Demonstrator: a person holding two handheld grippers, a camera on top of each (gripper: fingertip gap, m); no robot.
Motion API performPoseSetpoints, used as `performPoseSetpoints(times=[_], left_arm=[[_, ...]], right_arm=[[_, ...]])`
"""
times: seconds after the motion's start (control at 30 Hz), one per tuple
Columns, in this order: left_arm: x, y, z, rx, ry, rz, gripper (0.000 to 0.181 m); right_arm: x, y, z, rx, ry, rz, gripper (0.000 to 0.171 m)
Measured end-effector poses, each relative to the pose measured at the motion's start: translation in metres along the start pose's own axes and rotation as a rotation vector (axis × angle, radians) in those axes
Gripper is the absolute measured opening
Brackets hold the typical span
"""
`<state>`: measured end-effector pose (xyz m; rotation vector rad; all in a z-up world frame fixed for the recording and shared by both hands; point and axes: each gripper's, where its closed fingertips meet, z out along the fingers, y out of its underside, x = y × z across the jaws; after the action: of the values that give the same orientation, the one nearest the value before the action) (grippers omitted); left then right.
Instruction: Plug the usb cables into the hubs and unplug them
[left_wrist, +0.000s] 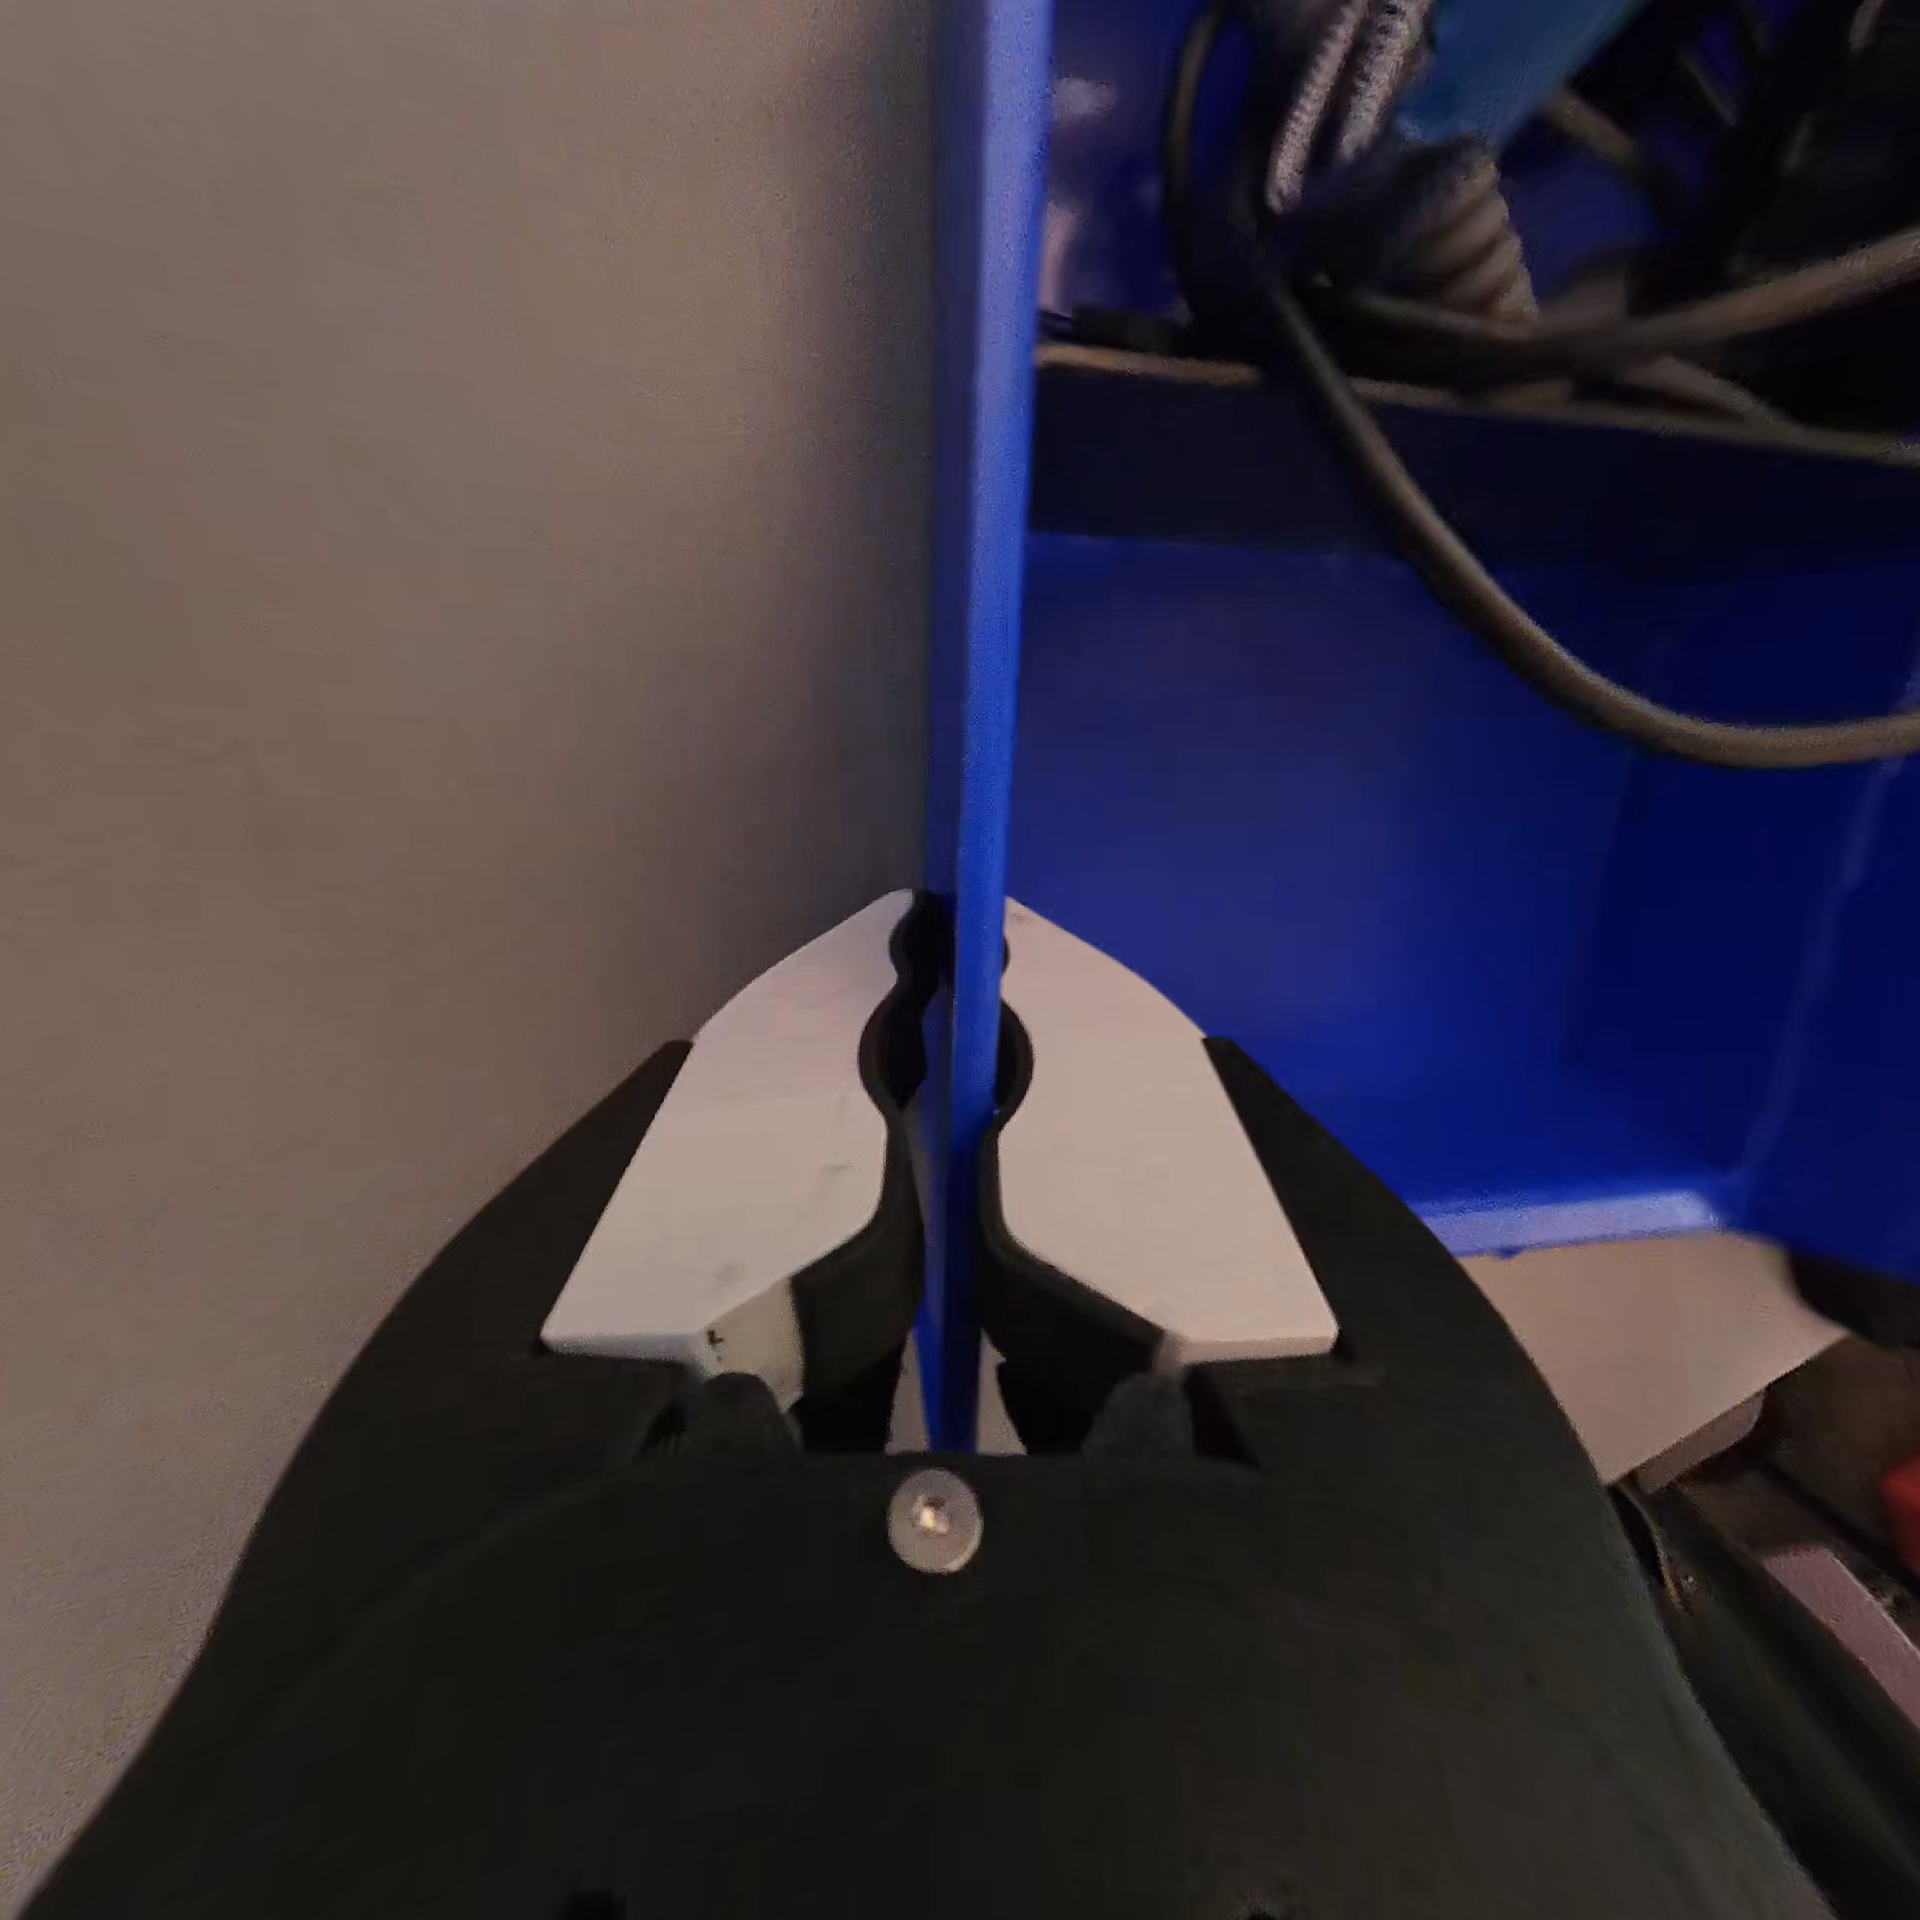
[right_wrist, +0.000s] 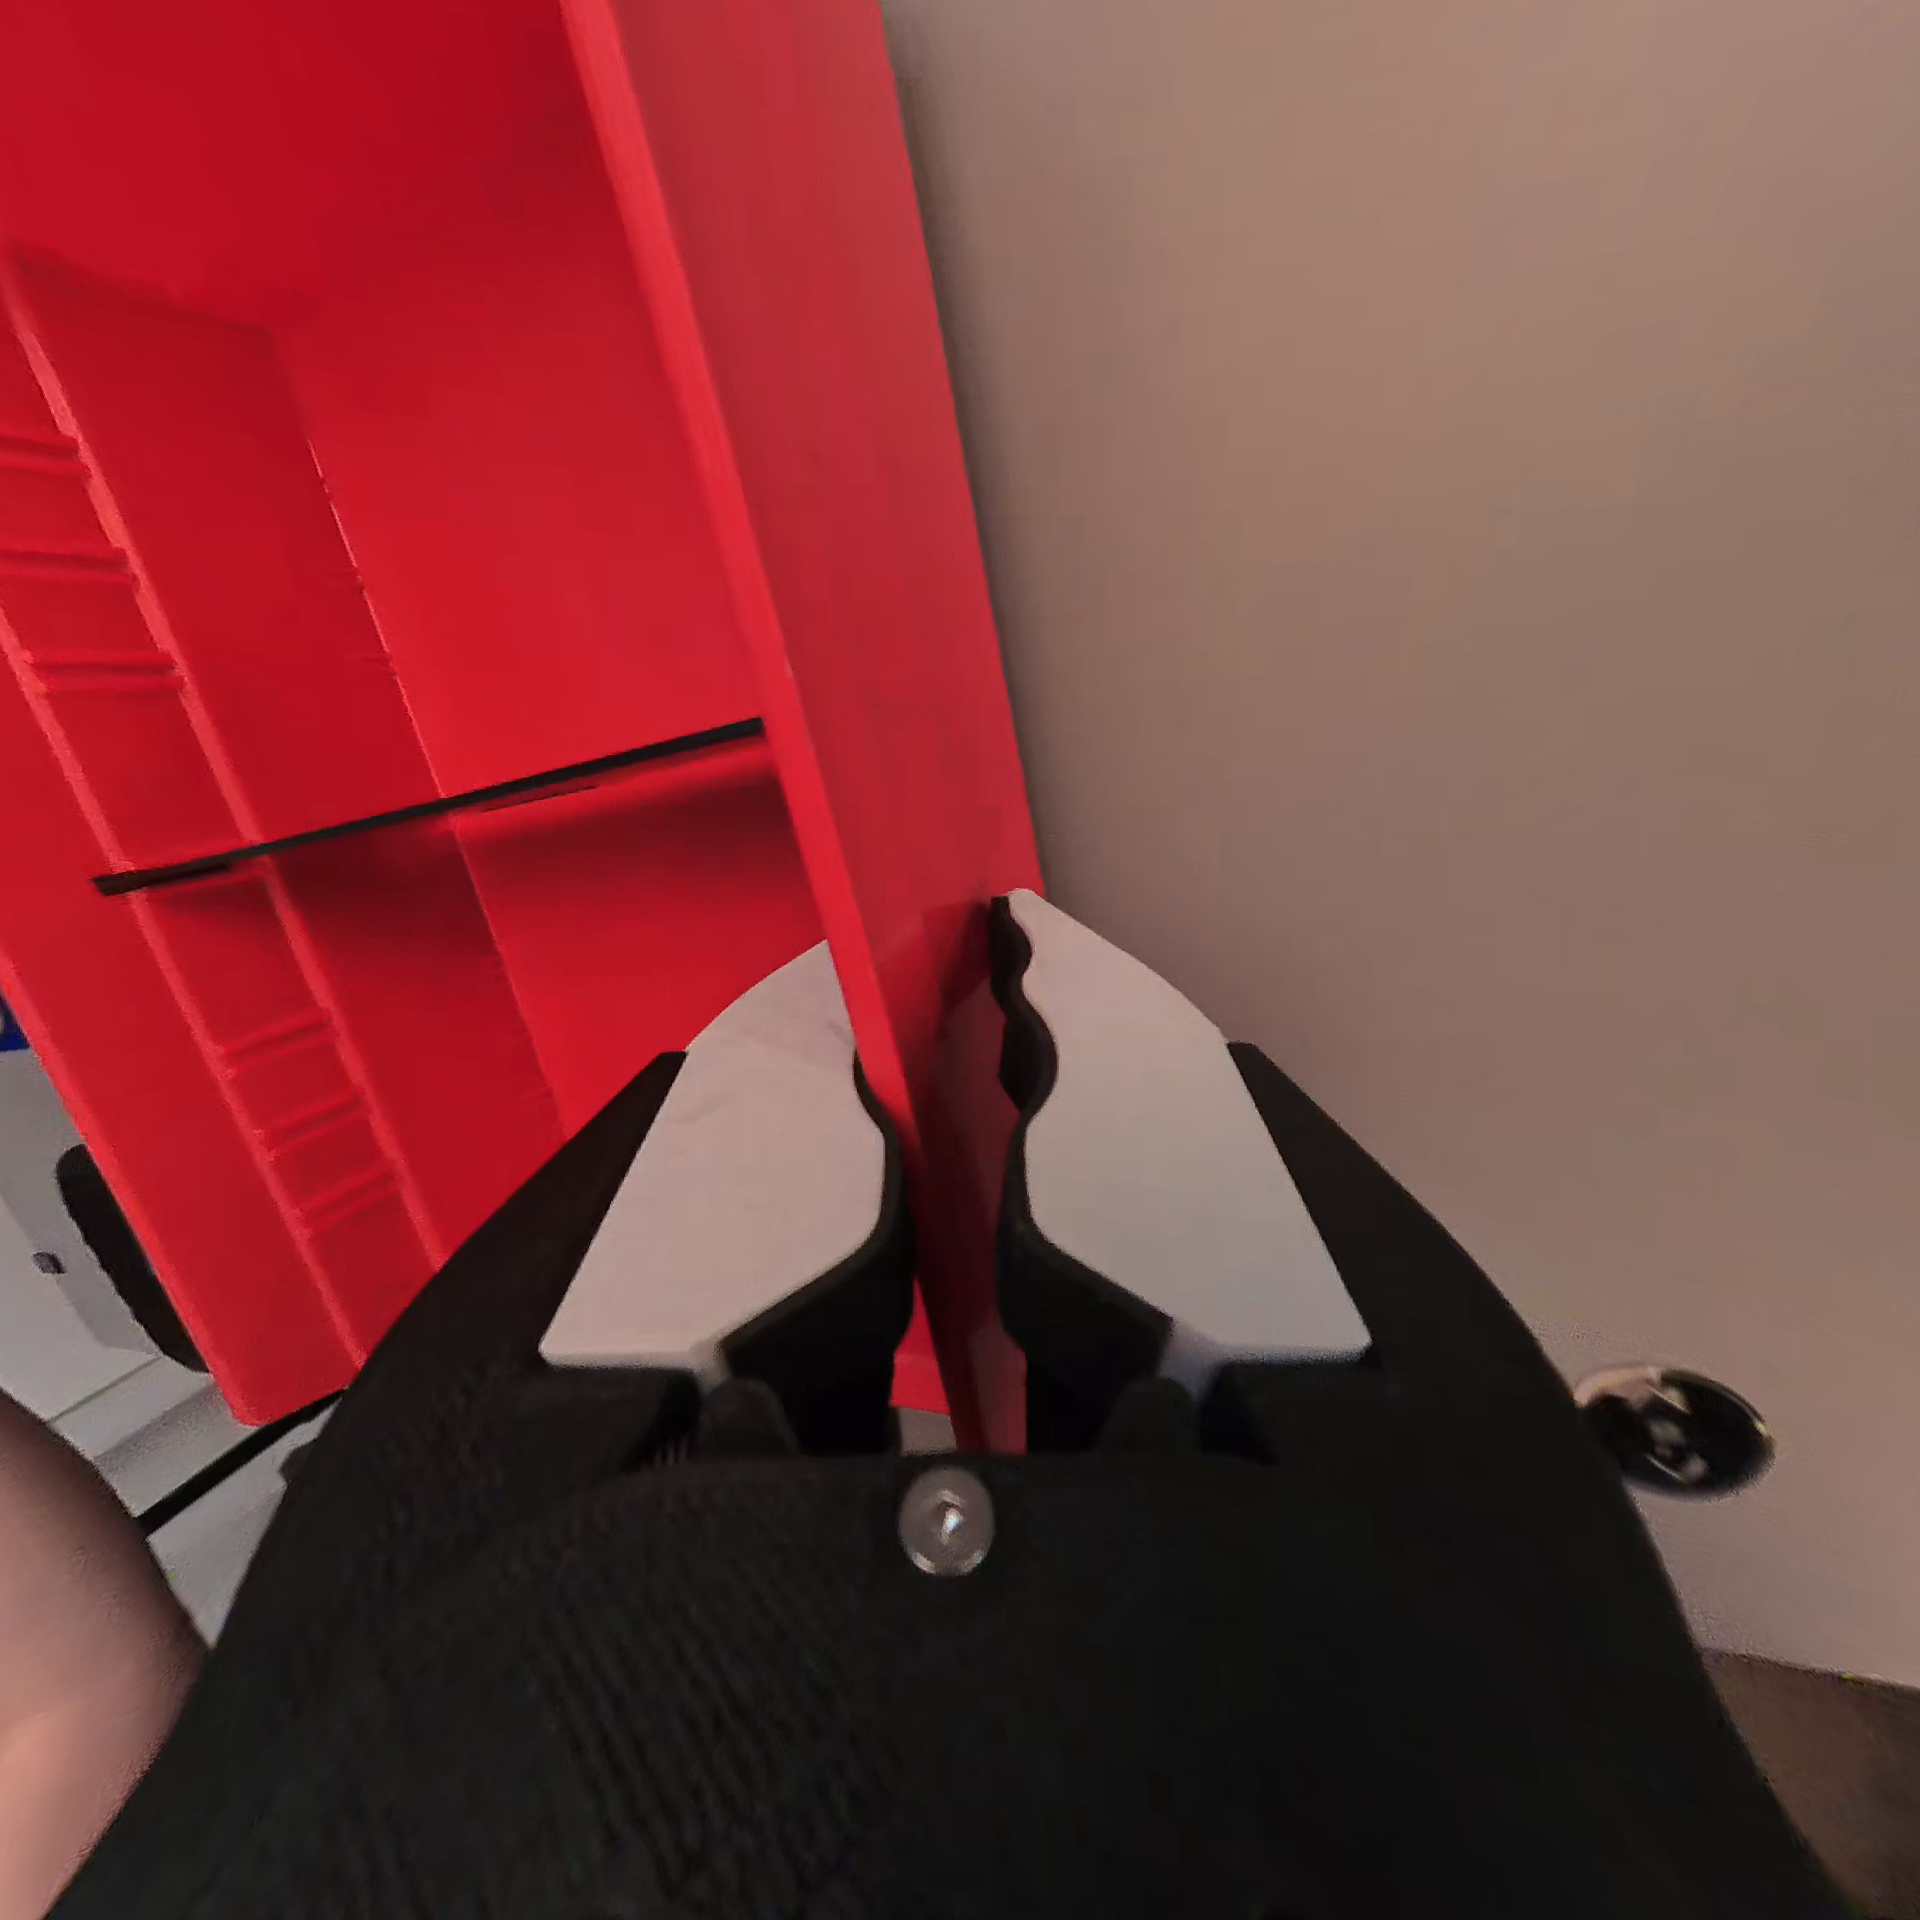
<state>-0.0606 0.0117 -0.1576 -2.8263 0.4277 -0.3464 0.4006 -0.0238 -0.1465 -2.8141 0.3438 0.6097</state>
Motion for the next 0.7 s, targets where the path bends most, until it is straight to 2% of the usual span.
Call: performPoseSetpoints(times=[0.1,0.2,0.33,0.57,0.7], left_arm=[[-0.057,0.017,-0.018,0.009,-0.032,-0.055,0.008],[-0.108,0.045,-0.038,0.0,0.011,-0.131,0.013],[-0.179,0.081,-0.065,0.036,-0.049,-0.214,0.013],[-0.276,0.135,-0.104,0.193,-0.067,-0.438,0.009],[-0.313,0.165,-0.122,0.211,-0.108,-0.522,0.009]], right_arm=[[-0.027,-0.009,0.016,-0.016,0.022,-0.045,0.014],[-0.049,-0.016,0.032,-0.033,0.008,-0.061,0.013],[-0.067,-0.028,0.052,-0.028,0.025,-0.07,0.014],[-0.063,-0.047,0.057,0.005,0.135,-0.097,0.009],[-0.057,-0.05,0.053,-0.006,0.166,-0.107,0.009]])
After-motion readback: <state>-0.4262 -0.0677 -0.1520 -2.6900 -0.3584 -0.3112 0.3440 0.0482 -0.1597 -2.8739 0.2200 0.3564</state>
